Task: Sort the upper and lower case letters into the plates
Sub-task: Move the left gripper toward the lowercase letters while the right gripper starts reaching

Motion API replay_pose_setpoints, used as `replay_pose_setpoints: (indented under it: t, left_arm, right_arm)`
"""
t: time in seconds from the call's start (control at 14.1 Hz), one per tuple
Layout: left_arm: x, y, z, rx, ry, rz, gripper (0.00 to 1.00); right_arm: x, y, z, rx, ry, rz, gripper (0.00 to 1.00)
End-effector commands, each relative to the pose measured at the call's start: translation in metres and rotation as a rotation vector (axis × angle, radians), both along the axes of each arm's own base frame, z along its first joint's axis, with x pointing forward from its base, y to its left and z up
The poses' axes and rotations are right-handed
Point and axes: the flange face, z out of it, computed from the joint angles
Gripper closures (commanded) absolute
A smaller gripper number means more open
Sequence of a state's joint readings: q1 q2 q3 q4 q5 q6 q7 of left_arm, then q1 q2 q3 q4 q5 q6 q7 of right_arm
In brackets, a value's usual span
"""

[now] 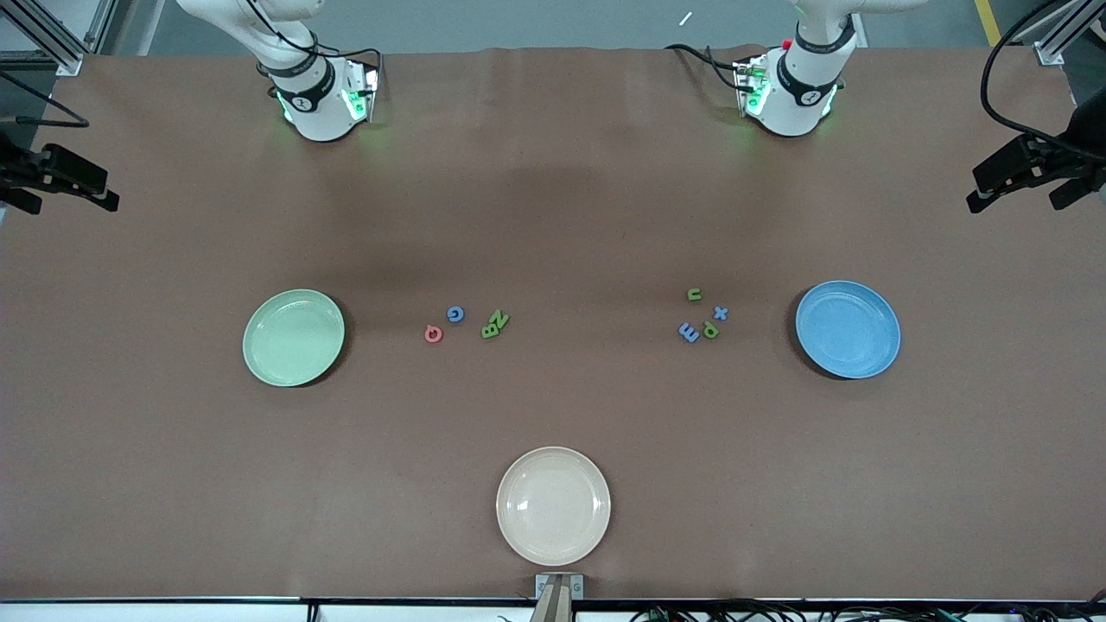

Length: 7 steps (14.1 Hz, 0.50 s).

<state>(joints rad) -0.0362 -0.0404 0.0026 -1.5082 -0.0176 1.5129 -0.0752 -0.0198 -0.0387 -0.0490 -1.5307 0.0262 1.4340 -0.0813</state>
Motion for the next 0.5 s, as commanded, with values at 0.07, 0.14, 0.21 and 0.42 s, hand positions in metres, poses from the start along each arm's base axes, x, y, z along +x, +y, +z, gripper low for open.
replay_pose_setpoints:
  t: [0.07, 0.14, 0.21, 0.42]
  left_arm:
    - [-0.0027, 0.0022, 0.0033, -0.002, 0.003, -0.011, 0.0]
    - [-0.0029, 0.0014, 0.0031, -0.002, 0.005, -0.011, 0.0]
    - [-0.0027, 0.0022, 0.0033, -0.002, 0.004, -0.01, 0.0]
    - [0.0008, -0.0006, -0.0031, -0.004, 0.016, 0.011, 0.0]
  right_arm:
    - [-0.0116, 0.0036, -0.0122, 0.017, 0.006, -0.003, 0.0]
    - [-0.0134, 0.002, -0.0108, 0.017, 0.005, -0.005, 0.0]
    - [-0.0156, 0.0021, -0.0104, 0.018, 0.01, -0.004, 0.0]
    - [-0.016, 0.0029, -0.0103, 0.018, 0.01, -0.003, 0.0]
